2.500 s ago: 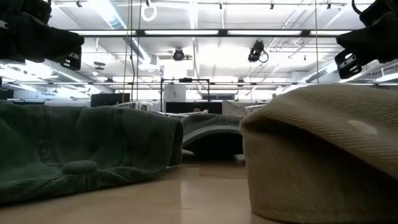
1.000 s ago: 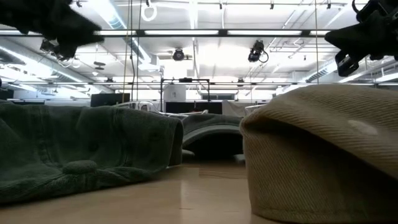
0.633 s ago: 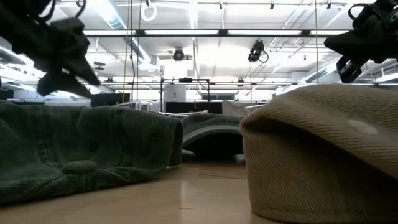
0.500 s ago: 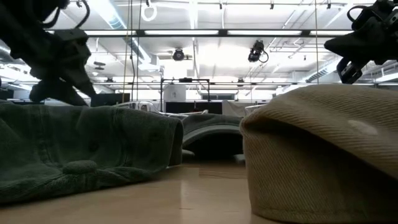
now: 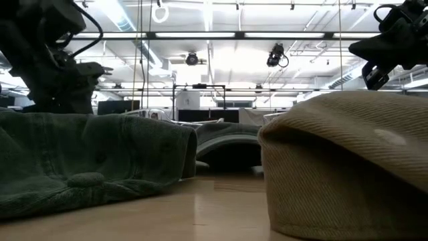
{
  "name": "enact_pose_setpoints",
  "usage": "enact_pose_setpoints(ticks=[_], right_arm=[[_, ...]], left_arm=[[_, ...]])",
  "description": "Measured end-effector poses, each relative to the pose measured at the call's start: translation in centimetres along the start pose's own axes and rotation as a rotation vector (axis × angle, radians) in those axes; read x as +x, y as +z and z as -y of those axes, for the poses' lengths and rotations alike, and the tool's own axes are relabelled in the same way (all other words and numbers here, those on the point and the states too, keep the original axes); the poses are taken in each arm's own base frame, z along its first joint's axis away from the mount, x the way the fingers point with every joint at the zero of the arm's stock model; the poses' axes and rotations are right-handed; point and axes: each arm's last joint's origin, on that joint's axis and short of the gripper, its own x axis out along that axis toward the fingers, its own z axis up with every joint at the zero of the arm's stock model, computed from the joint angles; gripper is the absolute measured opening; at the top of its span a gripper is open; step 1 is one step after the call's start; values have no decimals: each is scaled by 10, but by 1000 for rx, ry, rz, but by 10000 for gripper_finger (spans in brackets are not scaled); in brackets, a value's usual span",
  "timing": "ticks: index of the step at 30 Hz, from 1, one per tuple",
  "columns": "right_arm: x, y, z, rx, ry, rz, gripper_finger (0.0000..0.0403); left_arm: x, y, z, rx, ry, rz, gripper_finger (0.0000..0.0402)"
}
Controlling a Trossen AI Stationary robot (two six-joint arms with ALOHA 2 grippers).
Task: Pick & Place hat
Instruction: Put the top brown cap into the left transparent bin
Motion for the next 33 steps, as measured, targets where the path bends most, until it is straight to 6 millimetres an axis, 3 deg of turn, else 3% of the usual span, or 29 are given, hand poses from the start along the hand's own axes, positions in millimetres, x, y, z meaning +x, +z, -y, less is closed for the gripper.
enact_pose_setpoints(ticks=[7,15,19,24,29,33], right_arm=[[0,0,0,0,0,0,16],[0,0,0,-20,0,1,16],[0,0,0,-25,0,0,16],[0,0,0,-18,0,1,16],[0,0,0,-18,0,1,16],[0,0,0,-18,0,1,16]], left_arm=[[9,-1,4,44,25,50,167],[15,-4,7,137,25,52,14],[13,0,16,150,-29,74,11],[-6,12,47,245,-120,124,6],[-30,32,80,346,-199,219,7],[-47,55,96,391,-155,367,6]])
